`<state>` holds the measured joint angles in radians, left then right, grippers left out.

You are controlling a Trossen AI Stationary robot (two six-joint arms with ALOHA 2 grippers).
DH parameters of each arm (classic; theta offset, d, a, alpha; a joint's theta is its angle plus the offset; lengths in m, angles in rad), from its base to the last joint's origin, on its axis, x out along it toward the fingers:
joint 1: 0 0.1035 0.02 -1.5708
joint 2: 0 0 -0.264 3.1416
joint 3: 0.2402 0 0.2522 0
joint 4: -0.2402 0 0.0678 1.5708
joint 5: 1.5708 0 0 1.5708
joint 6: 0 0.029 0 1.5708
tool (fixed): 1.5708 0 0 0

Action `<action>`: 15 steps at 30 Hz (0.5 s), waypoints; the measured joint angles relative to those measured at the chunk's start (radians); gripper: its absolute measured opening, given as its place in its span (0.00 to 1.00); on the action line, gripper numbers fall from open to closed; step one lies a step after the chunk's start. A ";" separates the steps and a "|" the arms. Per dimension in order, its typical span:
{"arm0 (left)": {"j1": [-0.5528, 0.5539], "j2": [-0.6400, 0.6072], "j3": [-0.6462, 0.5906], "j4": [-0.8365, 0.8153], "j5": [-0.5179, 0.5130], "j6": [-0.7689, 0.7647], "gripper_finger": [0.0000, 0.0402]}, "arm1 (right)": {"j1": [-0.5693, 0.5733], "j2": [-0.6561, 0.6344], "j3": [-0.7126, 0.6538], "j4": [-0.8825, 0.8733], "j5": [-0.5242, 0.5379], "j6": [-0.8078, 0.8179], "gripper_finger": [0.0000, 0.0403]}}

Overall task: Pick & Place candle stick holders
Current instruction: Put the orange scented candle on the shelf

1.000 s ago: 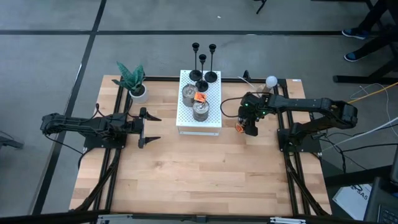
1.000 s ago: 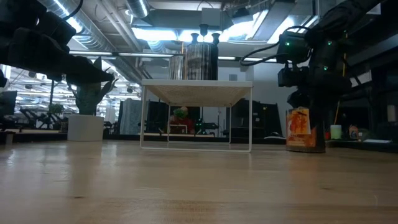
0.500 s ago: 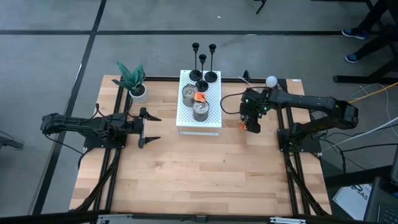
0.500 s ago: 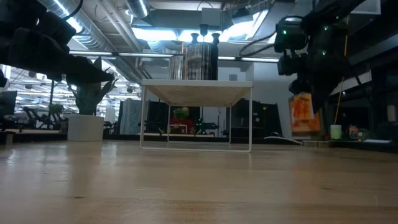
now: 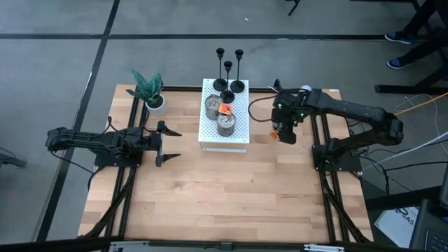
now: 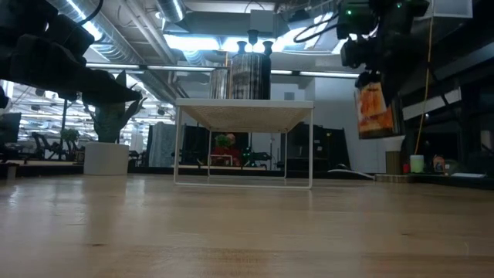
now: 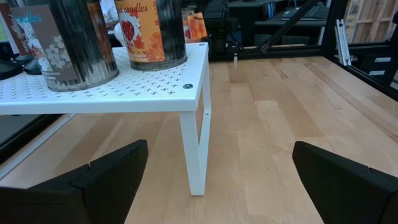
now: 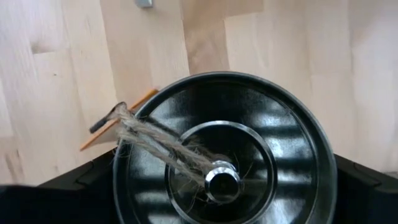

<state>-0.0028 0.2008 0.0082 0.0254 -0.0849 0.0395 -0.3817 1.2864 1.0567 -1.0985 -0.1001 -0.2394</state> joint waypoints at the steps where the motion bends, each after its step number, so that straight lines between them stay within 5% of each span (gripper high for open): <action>1: 0.000 0.000 0.000 0.000 0.000 0.000 1.00 | 0.000 0.000 0.012 -0.010 0.003 0.000 0.89; 15: 0.000 0.000 0.000 0.000 0.000 0.000 1.00 | 0.061 0.000 0.174 -0.085 0.050 0.030 0.89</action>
<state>-0.0025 0.2008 0.0082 0.0254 -0.0845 0.0395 -0.3207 1.2861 1.2310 -1.1831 -0.0496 -0.2096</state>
